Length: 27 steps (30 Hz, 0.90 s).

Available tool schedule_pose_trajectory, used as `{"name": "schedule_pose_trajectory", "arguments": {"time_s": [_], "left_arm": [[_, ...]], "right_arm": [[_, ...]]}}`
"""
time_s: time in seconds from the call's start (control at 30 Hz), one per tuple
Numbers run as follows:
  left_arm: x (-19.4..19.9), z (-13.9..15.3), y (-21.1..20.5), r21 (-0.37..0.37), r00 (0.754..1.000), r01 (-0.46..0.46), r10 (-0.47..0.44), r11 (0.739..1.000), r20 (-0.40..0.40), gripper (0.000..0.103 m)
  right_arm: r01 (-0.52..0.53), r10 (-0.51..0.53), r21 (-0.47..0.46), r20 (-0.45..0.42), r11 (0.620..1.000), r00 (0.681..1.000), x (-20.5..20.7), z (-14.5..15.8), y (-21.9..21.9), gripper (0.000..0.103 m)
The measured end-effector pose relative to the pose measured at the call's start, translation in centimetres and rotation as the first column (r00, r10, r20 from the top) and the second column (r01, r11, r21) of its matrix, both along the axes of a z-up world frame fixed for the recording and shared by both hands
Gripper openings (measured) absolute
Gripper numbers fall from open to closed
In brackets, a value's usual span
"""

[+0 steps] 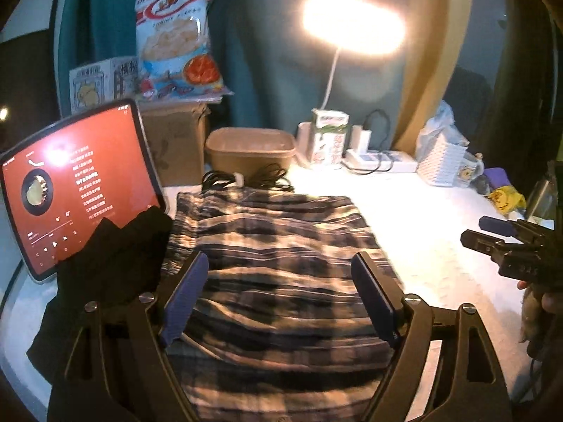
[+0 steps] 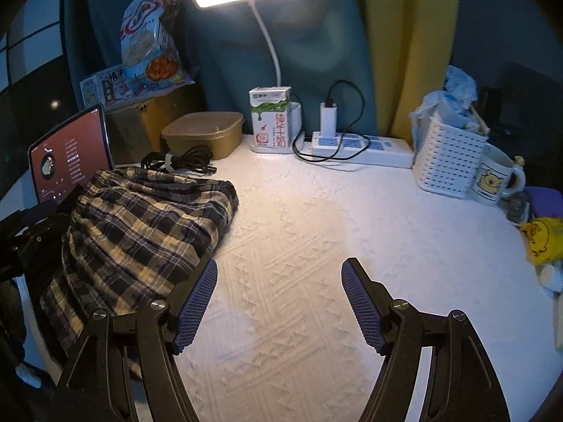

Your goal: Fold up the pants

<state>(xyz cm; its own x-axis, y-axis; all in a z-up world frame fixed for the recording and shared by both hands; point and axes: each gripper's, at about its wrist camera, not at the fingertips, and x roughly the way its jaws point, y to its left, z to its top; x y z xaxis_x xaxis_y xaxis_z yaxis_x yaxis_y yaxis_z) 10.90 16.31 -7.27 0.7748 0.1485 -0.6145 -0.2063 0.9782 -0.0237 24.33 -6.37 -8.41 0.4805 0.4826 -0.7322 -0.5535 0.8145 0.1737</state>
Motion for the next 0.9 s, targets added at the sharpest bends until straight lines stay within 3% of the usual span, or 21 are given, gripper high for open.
{"name": "schedule_pose_trajectory", "arguments": {"time_s": [0.13, 0.3, 0.43, 0.63, 0.9], "left_arm": [[-1.0, 0.8, -2.1, 0.014, 0.999, 0.016, -0.017, 1.0, 0.038, 0.091], [-1.7, 1.2, -4.1, 0.009, 0.999, 0.028, -0.028, 1.0, 0.043, 0.091], [-2.4, 1.6, -6.2, 0.049, 0.998, 0.038, -0.04, 0.998, 0.049, 0.091], [-4.2, 3.2, -8.7, 0.044, 0.991, 0.061, -0.066, 0.997, 0.116, 0.091], [-5.8, 5.6, -11.8, 0.134, 0.975, 0.082, -0.107, 0.988, 0.193, 0.091]], "right_arm": [[0.016, -0.016, 0.004, 0.03, 1.0, 0.999, -1.2, 1.1, -1.9, 0.075], [0.02, -0.02, 0.001, 0.063, 1.0, 0.998, -2.5, 2.5, -3.9, 0.075], [0.028, -0.027, -0.003, 0.098, 1.0, 0.995, -3.8, 3.8, -5.7, 0.076], [0.061, -0.063, 0.018, 0.137, 0.998, 0.989, -5.4, 5.3, -8.3, 0.077], [0.097, -0.105, 0.047, 0.202, 0.994, 0.974, -7.6, 7.6, -11.4, 0.078]]}}
